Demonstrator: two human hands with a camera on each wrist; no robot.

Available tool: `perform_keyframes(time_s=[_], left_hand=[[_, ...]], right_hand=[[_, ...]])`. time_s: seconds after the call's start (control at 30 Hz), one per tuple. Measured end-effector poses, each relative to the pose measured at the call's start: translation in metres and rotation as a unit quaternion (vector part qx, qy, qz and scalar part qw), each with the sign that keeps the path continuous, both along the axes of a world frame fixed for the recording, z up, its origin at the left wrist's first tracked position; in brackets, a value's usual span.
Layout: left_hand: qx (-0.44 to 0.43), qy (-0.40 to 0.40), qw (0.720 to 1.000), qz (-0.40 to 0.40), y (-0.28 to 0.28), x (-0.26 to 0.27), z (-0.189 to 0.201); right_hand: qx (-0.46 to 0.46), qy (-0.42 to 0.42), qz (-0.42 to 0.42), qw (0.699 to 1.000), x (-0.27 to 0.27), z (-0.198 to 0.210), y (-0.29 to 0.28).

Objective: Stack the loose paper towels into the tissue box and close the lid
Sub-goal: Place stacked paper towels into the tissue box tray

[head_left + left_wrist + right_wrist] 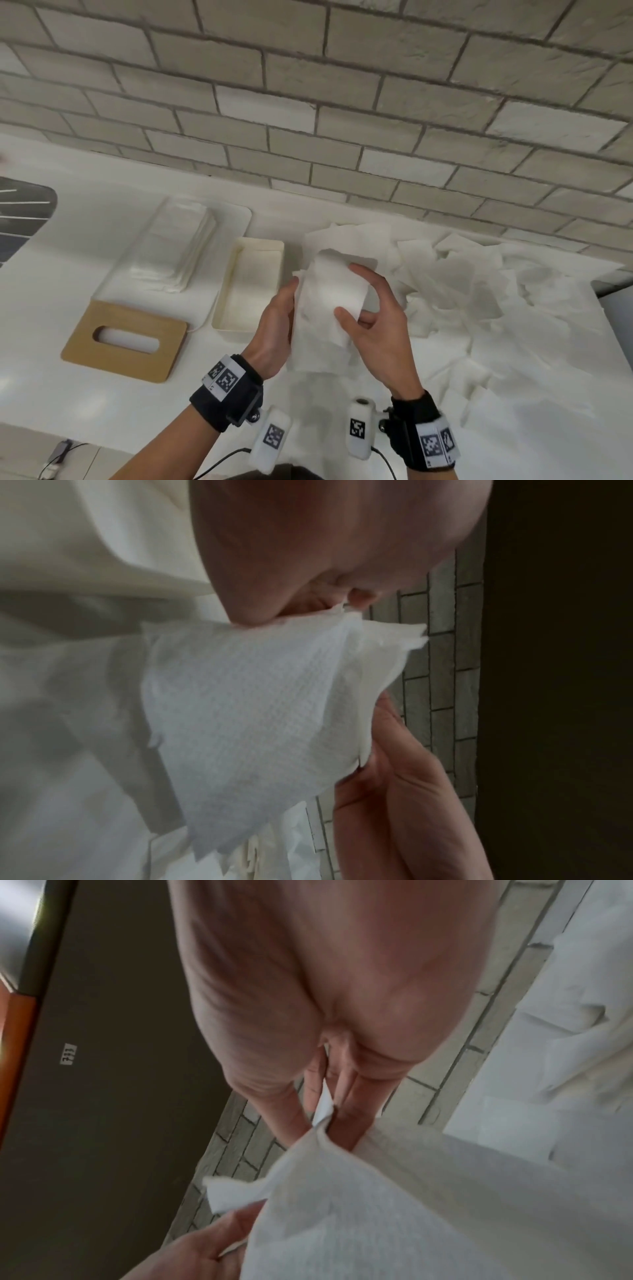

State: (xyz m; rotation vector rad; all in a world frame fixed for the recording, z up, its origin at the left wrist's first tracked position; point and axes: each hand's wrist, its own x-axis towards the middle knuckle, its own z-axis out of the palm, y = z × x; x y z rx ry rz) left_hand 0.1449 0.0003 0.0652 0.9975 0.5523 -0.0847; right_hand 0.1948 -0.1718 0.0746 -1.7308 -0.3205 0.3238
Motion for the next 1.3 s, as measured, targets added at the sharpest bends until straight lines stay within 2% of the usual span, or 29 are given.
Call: perform_keyframes(time_s=[0.13, 0.27, 0.4, 0.53, 0.6, 0.7, 0.77, 0.83, 0.97, 1.17, 1.3], left_hand=[[0.035, -0.022, 0.999, -0.010, 0.031, -0.010, -0.001], [0.097, -0.025, 0.995, -0.032, 0.062, -0.020, -0.005], [0.094, -0.016, 0.992, -0.081, 0.086, -0.029, -0.016], [0.085, -0.011, 0.992, -0.089, 0.103, -0.041, -0.005], [0.092, -0.018, 0.992, -0.084, 0.112, -0.044, -0.002], [0.097, -0.004, 0.993, -0.066, 0.125, -0.045, -0.003], [0.084, -0.010, 0.994, -0.075, 0.130, -0.044, -0.005], [0.085, -0.024, 0.993, -0.076, 0.133, -0.044, -0.003], [0.078, -0.041, 0.993, -0.080, 0.134, -0.046, 0.006], [0.016, -0.081, 0.992, -0.091, 0.134, -0.057, 0.018], [0.091, -0.115, 0.986, -0.081, 0.136, -0.058, 0.011]], right_hand=[[-0.041, -0.067, -0.030, 0.996, -0.013, 0.008, 0.031], [-0.075, -0.109, -0.165, 0.977, -0.011, 0.015, 0.066], [0.036, -0.041, -0.205, 0.977, 0.003, 0.015, 0.097], [0.079, -0.098, -0.272, 0.954, 0.000, 0.038, 0.098], [0.106, -0.101, -0.236, 0.961, -0.019, 0.063, 0.093], [0.174, -0.063, -0.095, 0.978, -0.062, 0.094, 0.090], [0.203, -0.032, -0.042, 0.978, -0.086, 0.100, 0.096], [0.173, -0.024, -0.029, 0.984, -0.098, 0.087, 0.104], [0.022, -0.017, -0.052, 0.998, -0.100, 0.043, 0.119], [-0.023, -0.068, -0.094, 0.993, -0.103, 0.021, 0.131], [-0.109, -0.152, -0.117, 0.975, -0.101, 0.021, 0.130]])
